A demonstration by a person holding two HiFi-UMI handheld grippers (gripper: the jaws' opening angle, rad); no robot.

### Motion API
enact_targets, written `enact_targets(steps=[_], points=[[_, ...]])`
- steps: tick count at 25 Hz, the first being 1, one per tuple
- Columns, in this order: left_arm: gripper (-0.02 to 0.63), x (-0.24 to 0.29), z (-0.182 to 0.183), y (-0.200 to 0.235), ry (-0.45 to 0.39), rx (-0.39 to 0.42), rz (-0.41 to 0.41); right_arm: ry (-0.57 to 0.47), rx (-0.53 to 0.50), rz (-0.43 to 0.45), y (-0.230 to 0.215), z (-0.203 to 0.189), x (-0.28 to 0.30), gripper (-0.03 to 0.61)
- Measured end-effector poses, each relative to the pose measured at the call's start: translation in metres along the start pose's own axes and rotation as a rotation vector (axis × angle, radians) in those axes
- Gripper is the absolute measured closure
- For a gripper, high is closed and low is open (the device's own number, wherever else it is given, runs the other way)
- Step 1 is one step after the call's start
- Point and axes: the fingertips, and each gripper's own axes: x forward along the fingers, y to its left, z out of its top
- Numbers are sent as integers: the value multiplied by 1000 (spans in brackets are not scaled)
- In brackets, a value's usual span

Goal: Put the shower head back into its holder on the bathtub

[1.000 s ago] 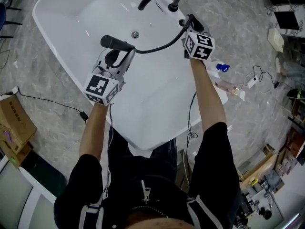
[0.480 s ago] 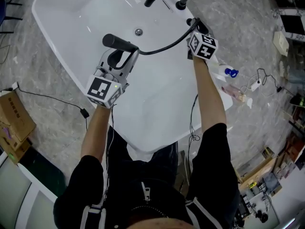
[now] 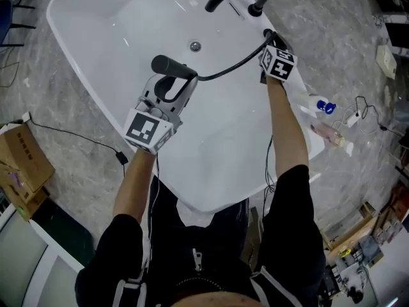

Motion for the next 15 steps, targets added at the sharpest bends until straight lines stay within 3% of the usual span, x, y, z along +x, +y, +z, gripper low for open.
enact_targets(steps=[11, 15], points=[[469, -7, -16, 1, 12, -14, 7, 96, -113, -50, 2, -16, 22, 520], [469, -8, -10, 0, 1, -9, 10, 145, -121, -50, 2, -22, 12, 483]])
